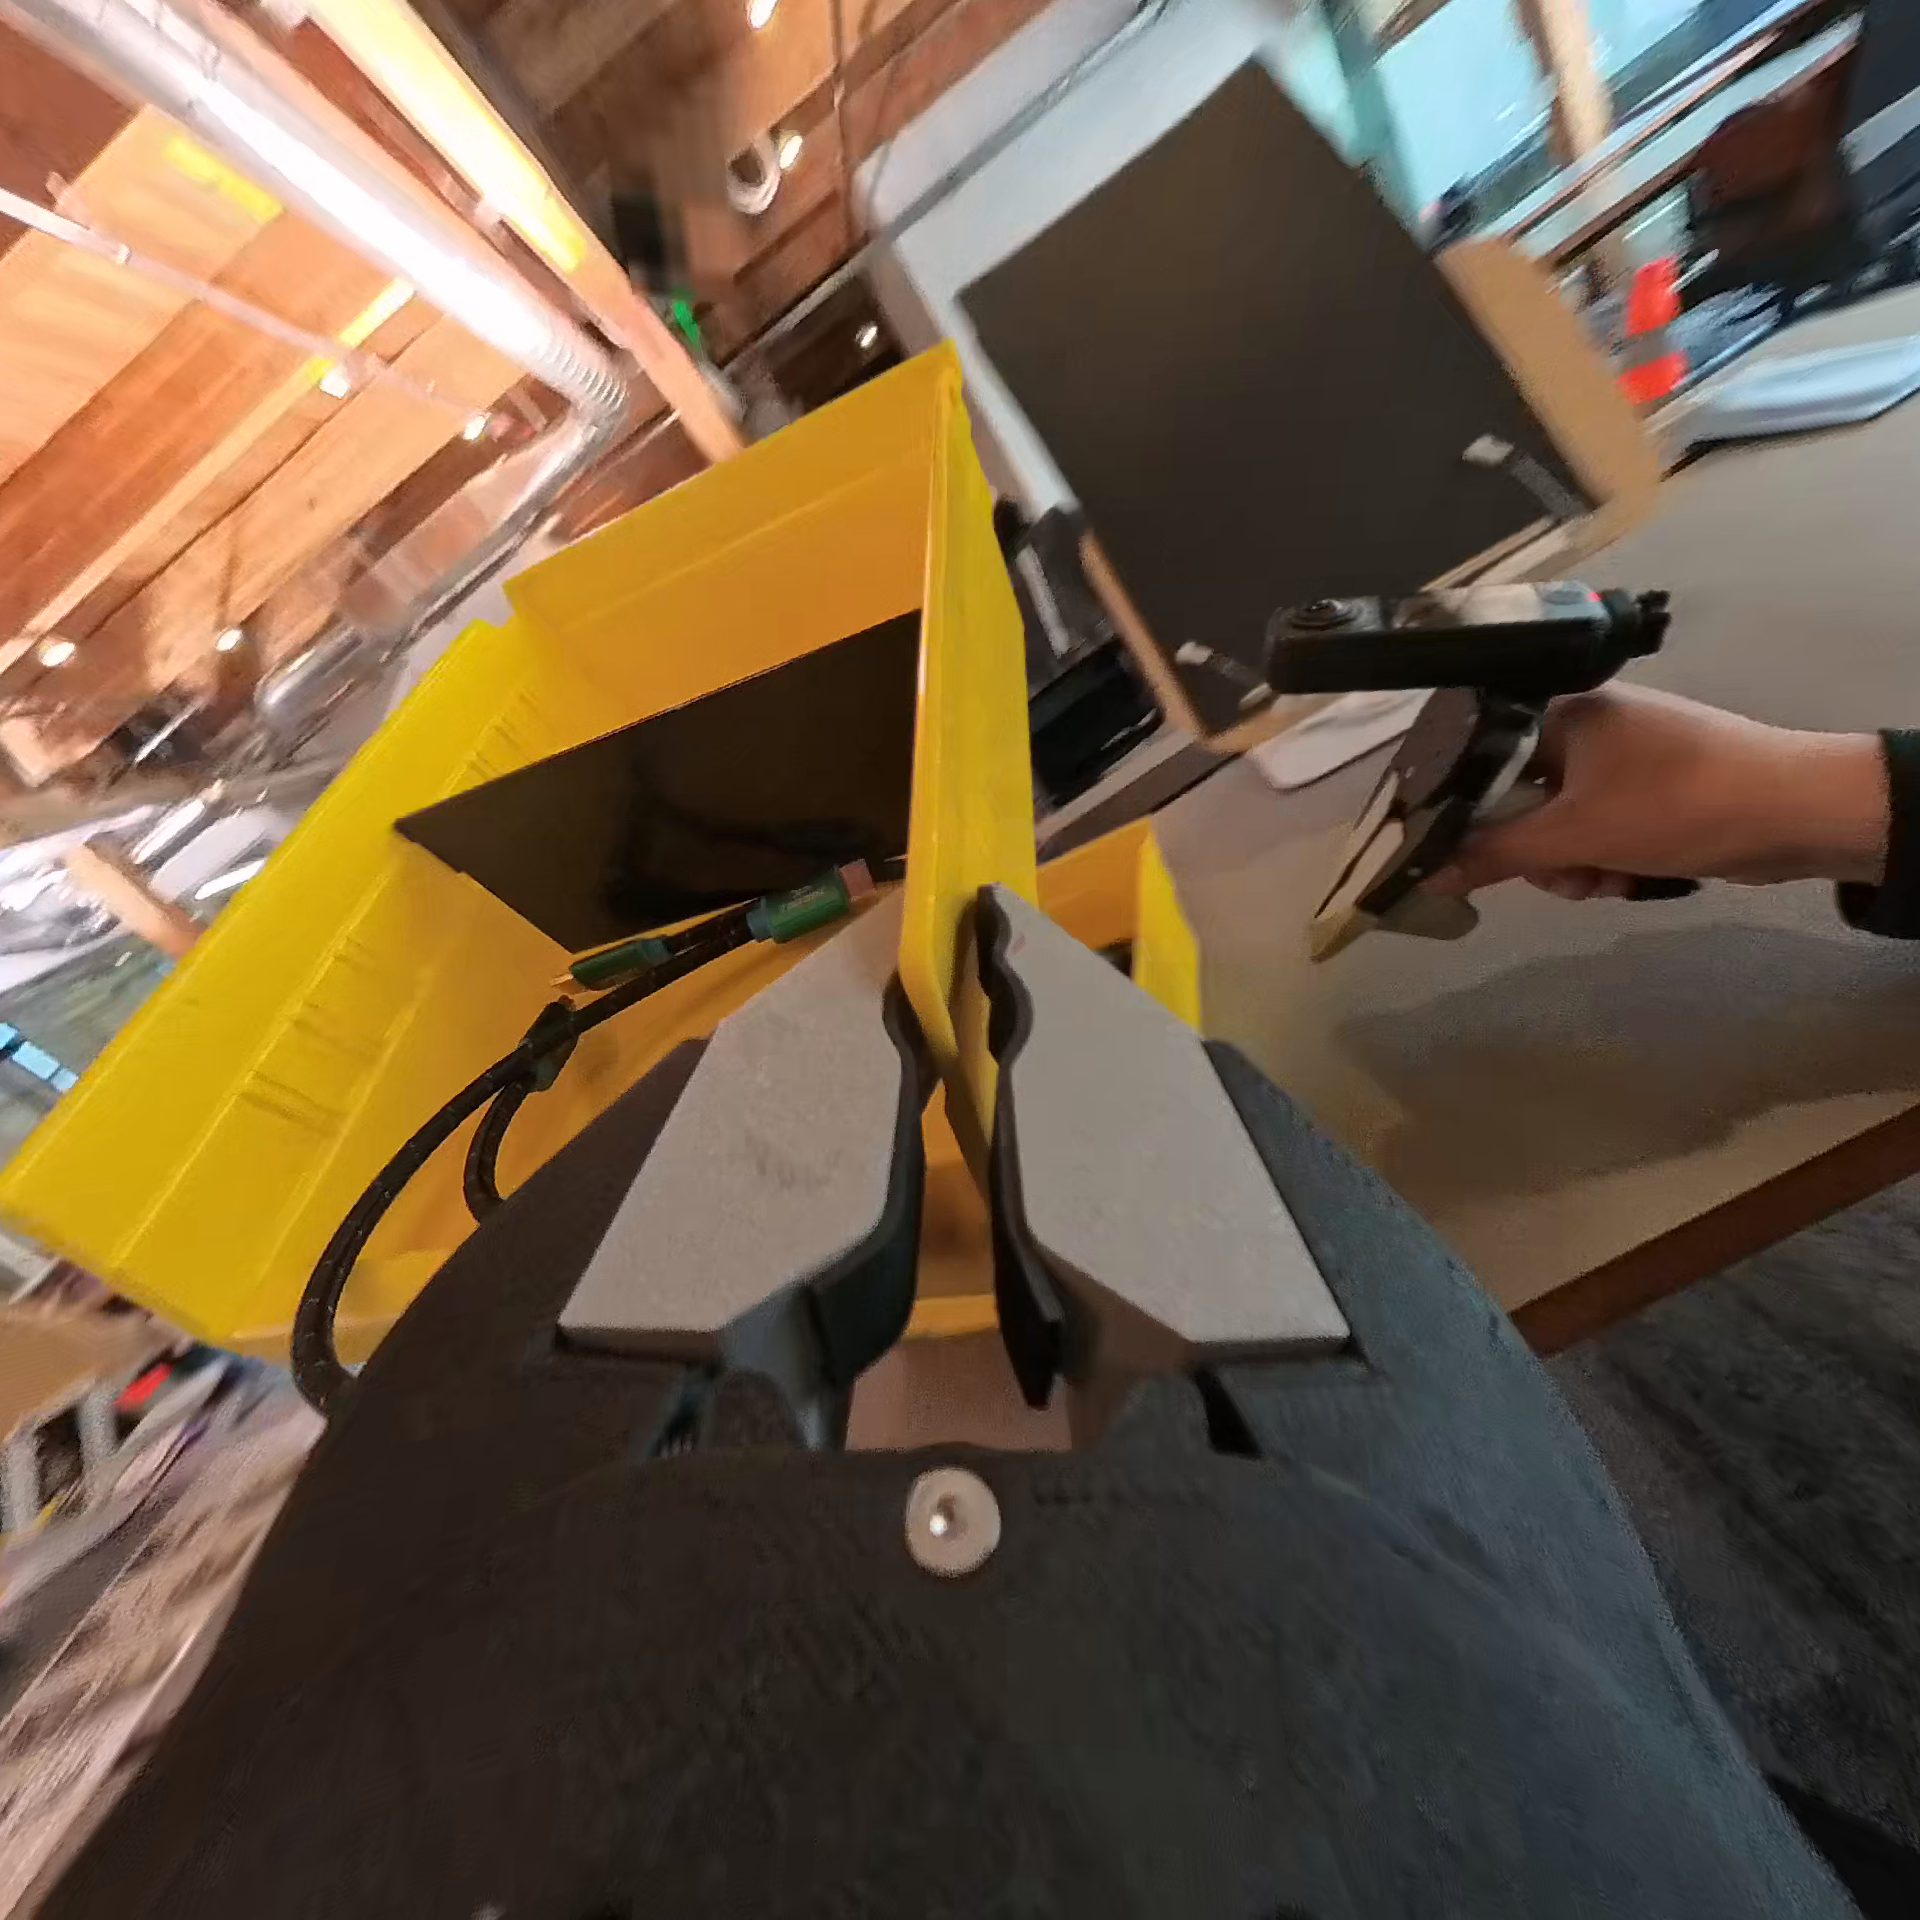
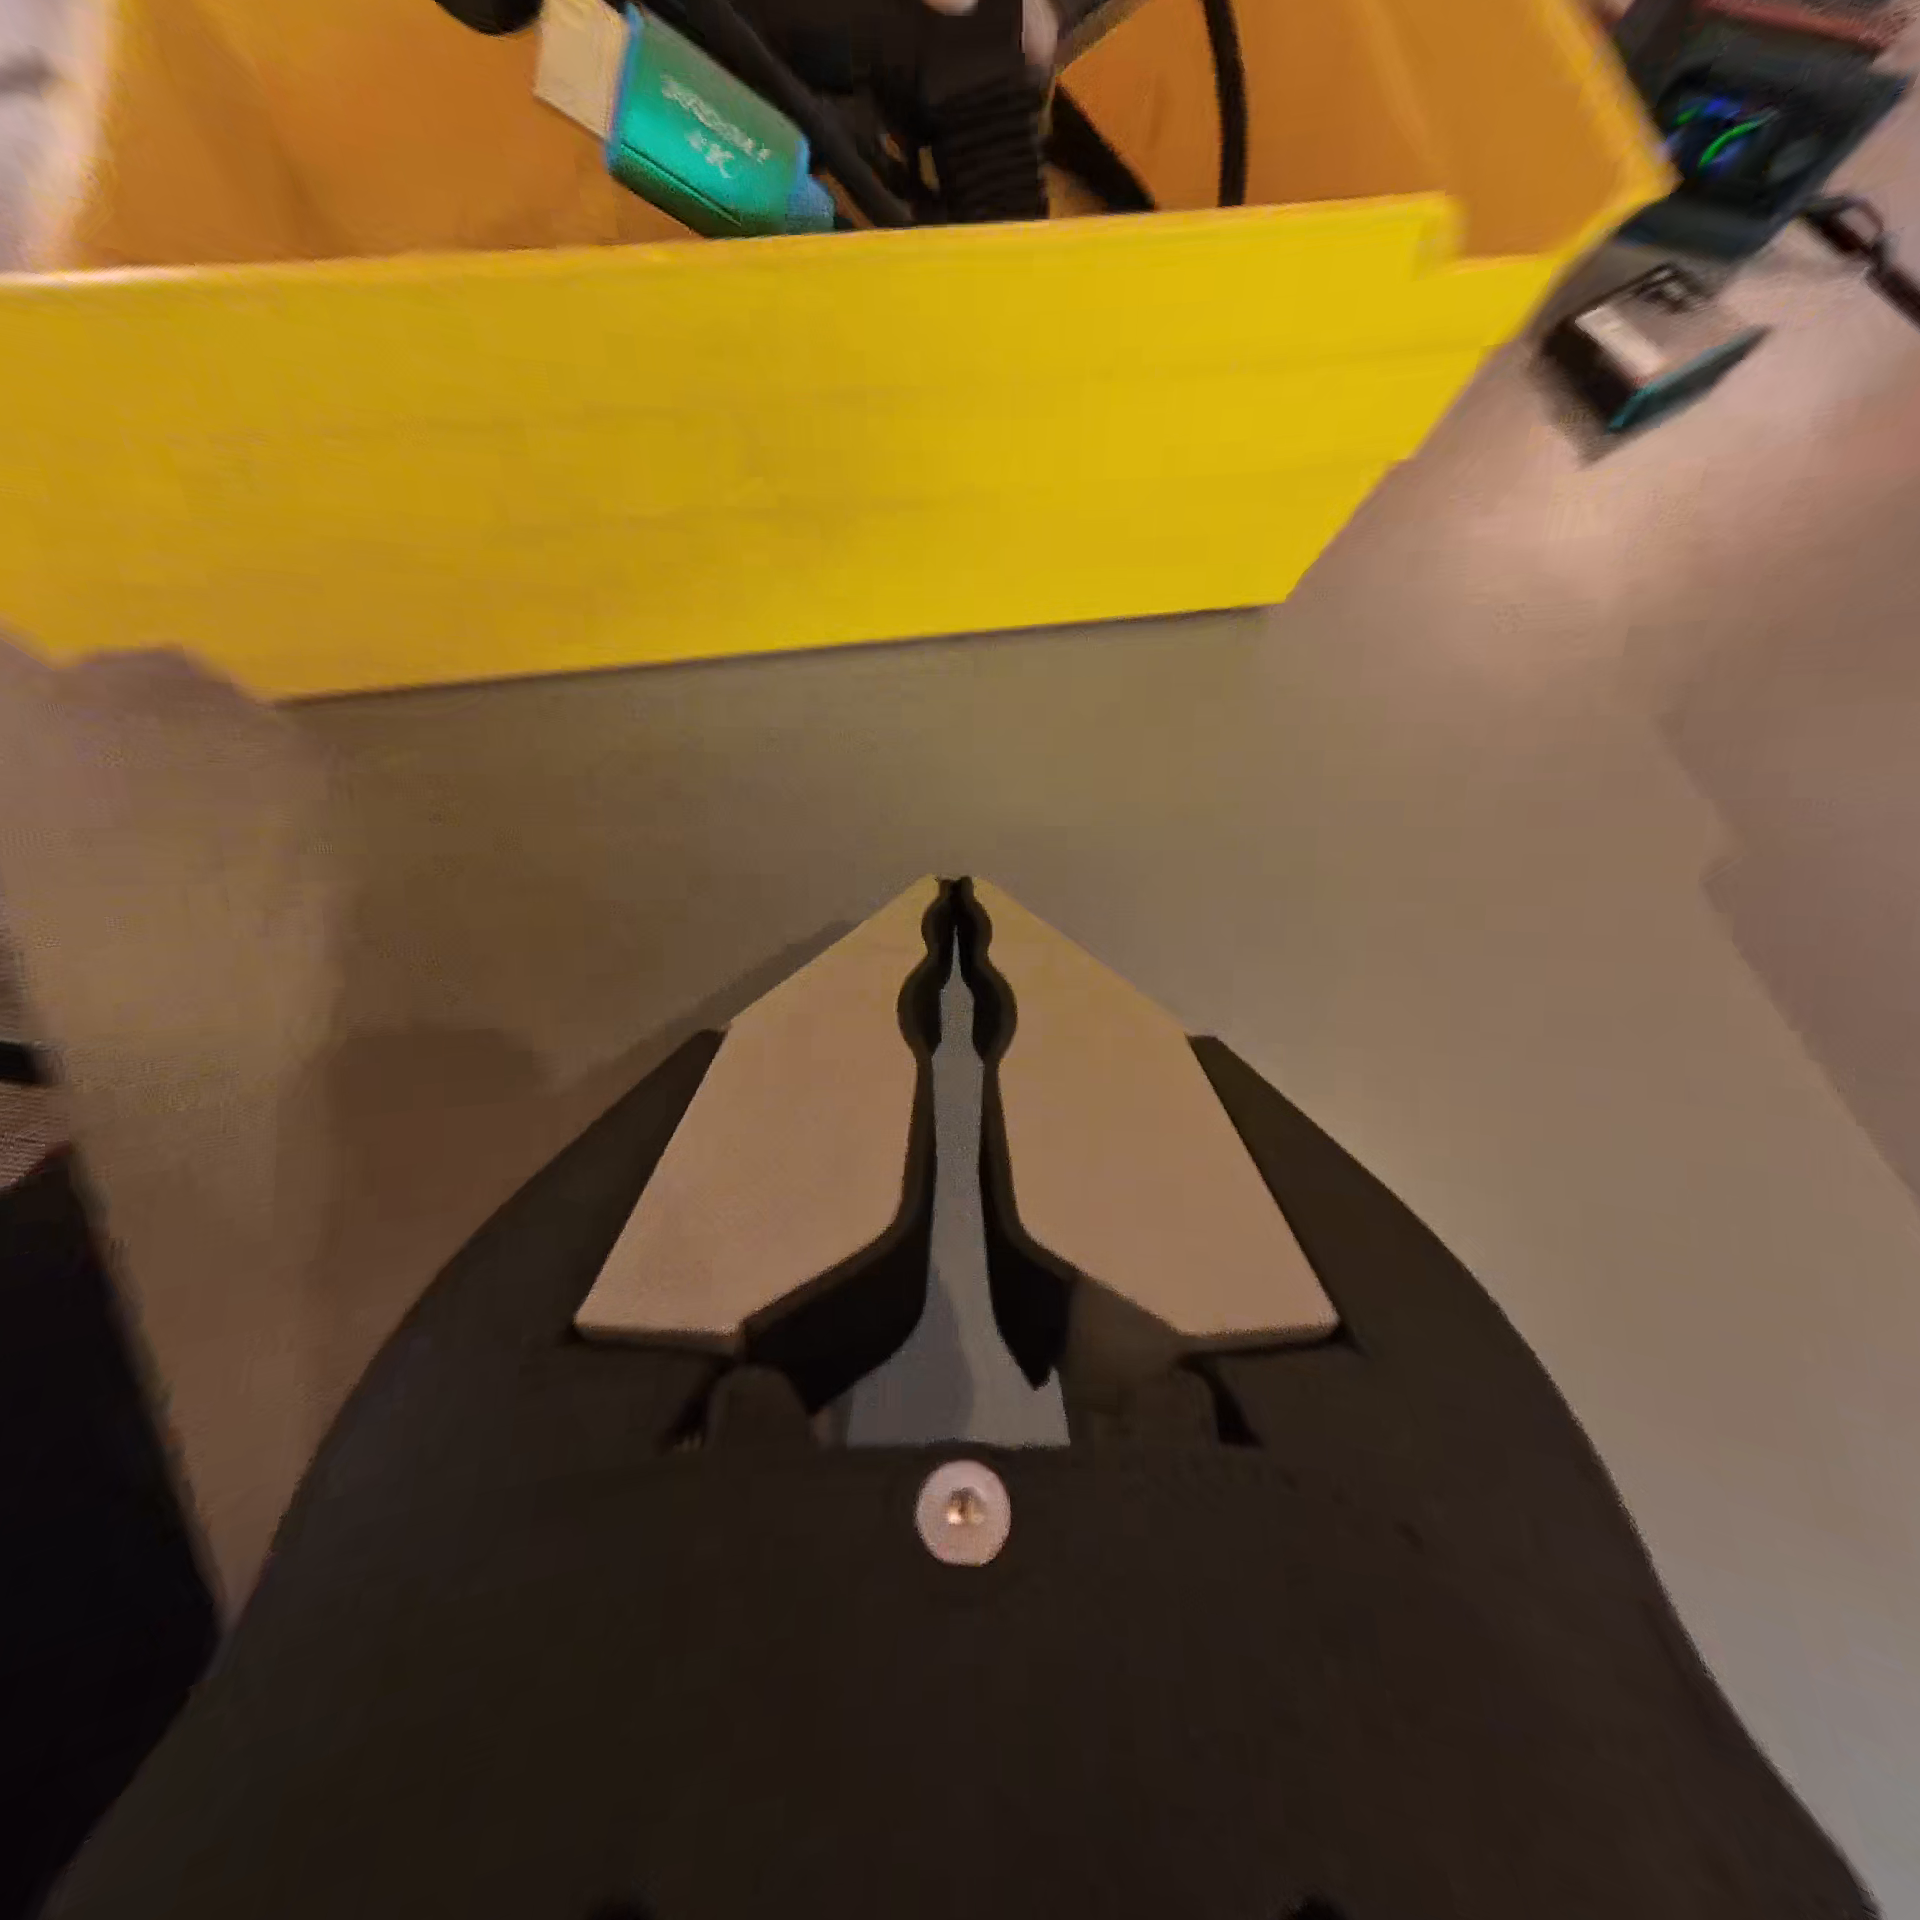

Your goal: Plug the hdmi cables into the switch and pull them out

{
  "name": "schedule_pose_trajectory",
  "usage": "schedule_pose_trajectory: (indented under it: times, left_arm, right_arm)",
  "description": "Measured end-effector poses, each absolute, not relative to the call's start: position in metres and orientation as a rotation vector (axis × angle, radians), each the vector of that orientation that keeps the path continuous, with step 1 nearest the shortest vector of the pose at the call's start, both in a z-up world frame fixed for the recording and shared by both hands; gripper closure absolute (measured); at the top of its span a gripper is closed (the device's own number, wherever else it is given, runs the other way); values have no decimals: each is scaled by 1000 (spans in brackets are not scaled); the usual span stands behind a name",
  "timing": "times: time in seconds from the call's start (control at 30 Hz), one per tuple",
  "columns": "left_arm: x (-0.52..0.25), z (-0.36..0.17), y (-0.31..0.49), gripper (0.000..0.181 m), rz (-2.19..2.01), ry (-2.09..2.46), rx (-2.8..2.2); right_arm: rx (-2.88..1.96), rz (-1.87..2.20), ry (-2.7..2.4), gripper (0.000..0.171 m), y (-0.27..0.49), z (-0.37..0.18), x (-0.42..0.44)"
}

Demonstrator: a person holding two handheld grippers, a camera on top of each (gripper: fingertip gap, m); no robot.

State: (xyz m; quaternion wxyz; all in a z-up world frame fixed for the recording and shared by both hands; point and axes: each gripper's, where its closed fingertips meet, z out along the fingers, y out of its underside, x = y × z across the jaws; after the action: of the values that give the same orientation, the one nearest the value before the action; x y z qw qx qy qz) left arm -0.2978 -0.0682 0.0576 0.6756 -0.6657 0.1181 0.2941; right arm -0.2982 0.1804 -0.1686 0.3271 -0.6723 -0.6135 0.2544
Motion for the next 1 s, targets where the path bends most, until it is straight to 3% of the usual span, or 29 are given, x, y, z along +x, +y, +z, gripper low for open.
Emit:
schedule_pose_trajectory:
  times: [0.03, 0.23, 0.37, 0.5, 0.67, 0.83, 1.0]
  left_arm:
    - [-282, 62, -59, 179, 630, 304, -1476]
    - [-169, 49, 10, 179, 427, 555, -1422]
    - [-93, 0, 63, 178, 244, 691, -1465]
    - [-34, -62, 110, 179, 95, 785, -1585]
    - [36, -115, 151, 178, -43, 814, -1710]
    - [115, -134, 214, 178, -203, 723, -1769]
    - [166, -109, 207, 142, -541, 740, -1891]
  right_arm:
    - [-1734, 724, -1588, 171, 178, -156, -278]
    - [-1697, 753, -1403, 171, 208, -83, -111]
    - [-1784, 596, -1243, 171, 234, -44, 3]
    - [-1798, 736, -1058, 171, 232, -20, 75]
    - [-1838, 707, -984, 171, 231, -27, 123]
    - [-1917, 598, -951, 171, 238, -46, 151]
    - [-1981, 571, -978, 171, 233, -64, 162]
